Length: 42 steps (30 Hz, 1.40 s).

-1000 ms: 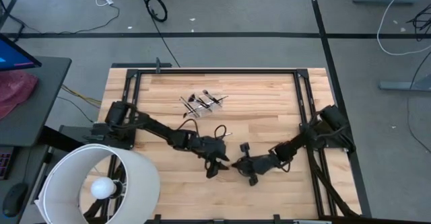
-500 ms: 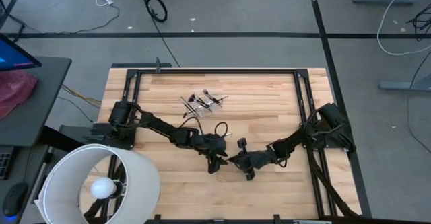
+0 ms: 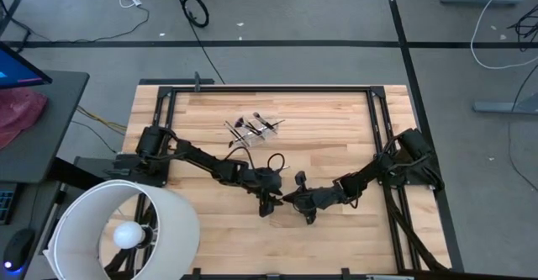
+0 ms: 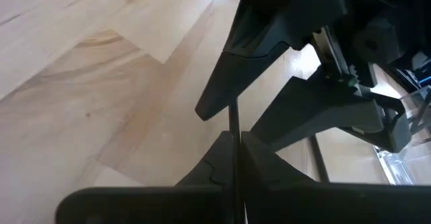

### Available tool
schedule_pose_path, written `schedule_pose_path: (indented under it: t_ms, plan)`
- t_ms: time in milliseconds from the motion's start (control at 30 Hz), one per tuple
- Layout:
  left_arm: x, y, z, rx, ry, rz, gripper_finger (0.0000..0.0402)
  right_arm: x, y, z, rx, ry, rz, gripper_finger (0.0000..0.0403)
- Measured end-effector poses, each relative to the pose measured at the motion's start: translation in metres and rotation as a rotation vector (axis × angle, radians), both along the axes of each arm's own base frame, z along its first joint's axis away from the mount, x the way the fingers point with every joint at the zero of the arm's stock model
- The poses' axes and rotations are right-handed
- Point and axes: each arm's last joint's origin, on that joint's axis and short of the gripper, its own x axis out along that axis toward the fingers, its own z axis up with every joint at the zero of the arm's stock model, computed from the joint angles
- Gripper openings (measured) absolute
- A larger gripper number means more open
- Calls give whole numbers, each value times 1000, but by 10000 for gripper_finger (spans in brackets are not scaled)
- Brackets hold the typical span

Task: Put items in baskets/containers
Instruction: Put the black eyeshadow brush into the transparent organizer

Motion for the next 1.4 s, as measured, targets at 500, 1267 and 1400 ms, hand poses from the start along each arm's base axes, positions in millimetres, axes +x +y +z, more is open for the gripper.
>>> schedule_pose_path:
  t_ms: [500, 1267, 1400]
  plan:
    - [0, 0, 0, 8, -3, -3, 72, 0, 0, 1, -19, -8, -9, 8]
    - [0, 4, 0, 39, 1, 60, 13, -2, 10, 24, -230, -192, -155, 145]
    - [1, 11, 4, 90, -17, 132, 19, -15, 21, 56, -305, -275, -245, 161]
